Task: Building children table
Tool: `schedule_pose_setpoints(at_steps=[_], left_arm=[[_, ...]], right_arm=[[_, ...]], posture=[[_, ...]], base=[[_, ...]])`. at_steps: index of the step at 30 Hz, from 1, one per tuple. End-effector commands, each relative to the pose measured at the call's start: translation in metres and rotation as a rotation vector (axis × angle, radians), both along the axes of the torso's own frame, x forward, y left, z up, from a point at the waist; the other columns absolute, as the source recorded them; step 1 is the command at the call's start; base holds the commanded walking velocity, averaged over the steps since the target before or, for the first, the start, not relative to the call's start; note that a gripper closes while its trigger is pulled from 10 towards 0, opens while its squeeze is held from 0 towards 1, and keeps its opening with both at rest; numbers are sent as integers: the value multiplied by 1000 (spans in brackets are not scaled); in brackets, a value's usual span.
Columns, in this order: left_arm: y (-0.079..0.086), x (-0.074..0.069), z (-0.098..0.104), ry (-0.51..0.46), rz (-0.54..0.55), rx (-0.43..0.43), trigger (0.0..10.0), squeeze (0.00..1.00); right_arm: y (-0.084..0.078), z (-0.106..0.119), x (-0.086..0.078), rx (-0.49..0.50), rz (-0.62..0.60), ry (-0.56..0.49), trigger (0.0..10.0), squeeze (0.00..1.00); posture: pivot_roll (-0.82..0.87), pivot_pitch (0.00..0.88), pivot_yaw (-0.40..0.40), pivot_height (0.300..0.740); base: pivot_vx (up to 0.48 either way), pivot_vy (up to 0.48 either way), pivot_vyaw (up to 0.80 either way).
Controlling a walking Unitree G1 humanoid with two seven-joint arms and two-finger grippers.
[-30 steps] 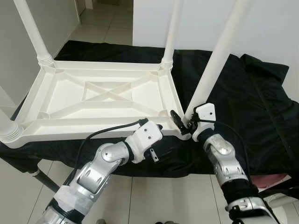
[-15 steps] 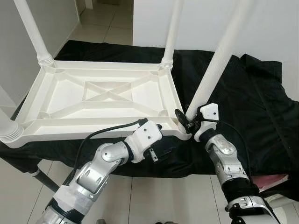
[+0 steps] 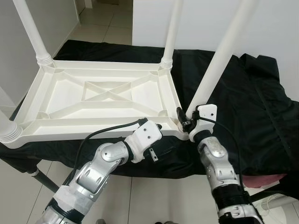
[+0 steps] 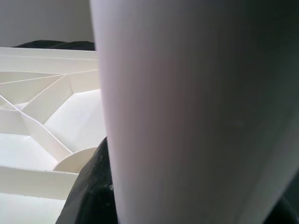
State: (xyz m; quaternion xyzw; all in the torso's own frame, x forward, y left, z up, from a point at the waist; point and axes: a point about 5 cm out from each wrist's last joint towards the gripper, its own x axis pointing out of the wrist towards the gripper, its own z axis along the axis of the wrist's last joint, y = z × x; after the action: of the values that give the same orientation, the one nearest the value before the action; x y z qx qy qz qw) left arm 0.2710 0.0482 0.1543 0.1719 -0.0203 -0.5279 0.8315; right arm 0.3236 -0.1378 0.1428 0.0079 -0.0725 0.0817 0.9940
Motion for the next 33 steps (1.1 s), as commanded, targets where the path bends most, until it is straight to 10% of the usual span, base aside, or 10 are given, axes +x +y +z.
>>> schedule_pose_setpoints(at_steps=[1,11,22,23,33], left_arm=[[1,-1,-2,6,-6,17,10000,0],[2,-1,-3,6,-8,24,10000,0],[2,-3,-4,14,-14,23,10000,0],[2,-3,-4,14,-16,25,10000,0],[1,-4,-5,13,-17,27,10000,0]], right_arm=[[2,-17,-9,28,-79,100,10000,0],[12,-20,-24,119,-321,125,10000,0],[24,-14,-27,157,-299,114,10000,8],[22,-12,-27,158,-295,98,10000,1000],[21,0,-28,125,-147,13,10000,1000]], posture=[[4,88,-69,740],[5,88,-74,740],[6,82,-71,740],[9,79,-72,740],[9,73,-78,740]], base=[[0,0,0],[0,0,0],[0,0,0],[0,0,0],[0,0,0]])
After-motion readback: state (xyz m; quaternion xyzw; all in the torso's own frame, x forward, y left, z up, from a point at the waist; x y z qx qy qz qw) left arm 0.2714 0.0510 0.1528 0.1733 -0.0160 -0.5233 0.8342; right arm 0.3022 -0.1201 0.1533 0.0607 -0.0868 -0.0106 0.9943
